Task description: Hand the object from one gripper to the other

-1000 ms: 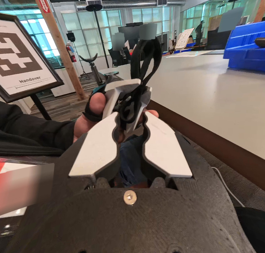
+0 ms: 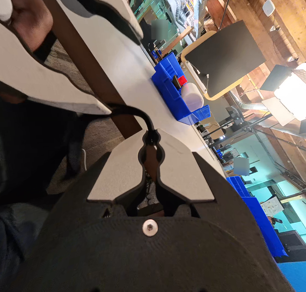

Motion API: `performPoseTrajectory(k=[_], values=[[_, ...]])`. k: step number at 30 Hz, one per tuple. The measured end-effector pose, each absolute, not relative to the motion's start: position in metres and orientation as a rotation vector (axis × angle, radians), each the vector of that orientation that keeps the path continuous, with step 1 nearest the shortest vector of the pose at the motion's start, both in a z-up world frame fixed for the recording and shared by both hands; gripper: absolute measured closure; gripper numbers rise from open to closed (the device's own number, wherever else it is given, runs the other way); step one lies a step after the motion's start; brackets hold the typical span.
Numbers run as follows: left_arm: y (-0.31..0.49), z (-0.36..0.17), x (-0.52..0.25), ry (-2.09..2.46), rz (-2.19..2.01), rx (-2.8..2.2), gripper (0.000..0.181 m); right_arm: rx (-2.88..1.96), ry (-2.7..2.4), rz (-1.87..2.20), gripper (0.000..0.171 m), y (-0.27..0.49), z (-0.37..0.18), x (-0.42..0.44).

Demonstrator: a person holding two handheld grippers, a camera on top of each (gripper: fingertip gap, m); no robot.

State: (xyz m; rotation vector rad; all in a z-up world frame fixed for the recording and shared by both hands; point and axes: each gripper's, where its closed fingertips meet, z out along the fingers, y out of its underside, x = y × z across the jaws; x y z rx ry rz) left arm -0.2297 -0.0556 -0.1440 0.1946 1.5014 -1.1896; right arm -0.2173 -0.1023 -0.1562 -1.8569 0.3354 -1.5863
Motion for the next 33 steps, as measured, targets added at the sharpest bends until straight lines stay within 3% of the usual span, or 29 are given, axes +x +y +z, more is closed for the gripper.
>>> performPoseTrajectory(k=[6, 14, 20, 24, 29, 33], values=[[-0.064, -0.165, -0.227, 1.598, -1.109, 0.186, 0.122, -1.852, 0.264, -1.608, 0.165, -0.092, -0.153, -0.224], [-0.052, -0.170, -0.212, 1.683, -1.122, -0.039, 0.154, -1.774, 0.138, -1.658, 0.163, -0.074, -0.144, -0.238], [-0.043, -0.166, -0.206, 1.781, -1.337, -0.273, 0.176, -1.679, 0.245, -1.562, 0.153, -0.086, -0.134, -0.235], [-0.033, -0.154, -0.200, 1.802, -1.681, -0.506, 0.176, -1.669, 0.305, -1.488, 0.150, -0.099, -0.134, -0.230], [-0.031, -0.127, -0.215, 1.790, -2.546, -0.792, 0.175, -1.784, 0.136, -1.532, 0.148, -0.088, -0.159, -0.230], [-0.023, -0.118, -0.217, 1.693, -2.999, -0.959, 0.175, -1.821, -0.098, -1.642, 0.143, -0.062, -0.172, -0.240]])
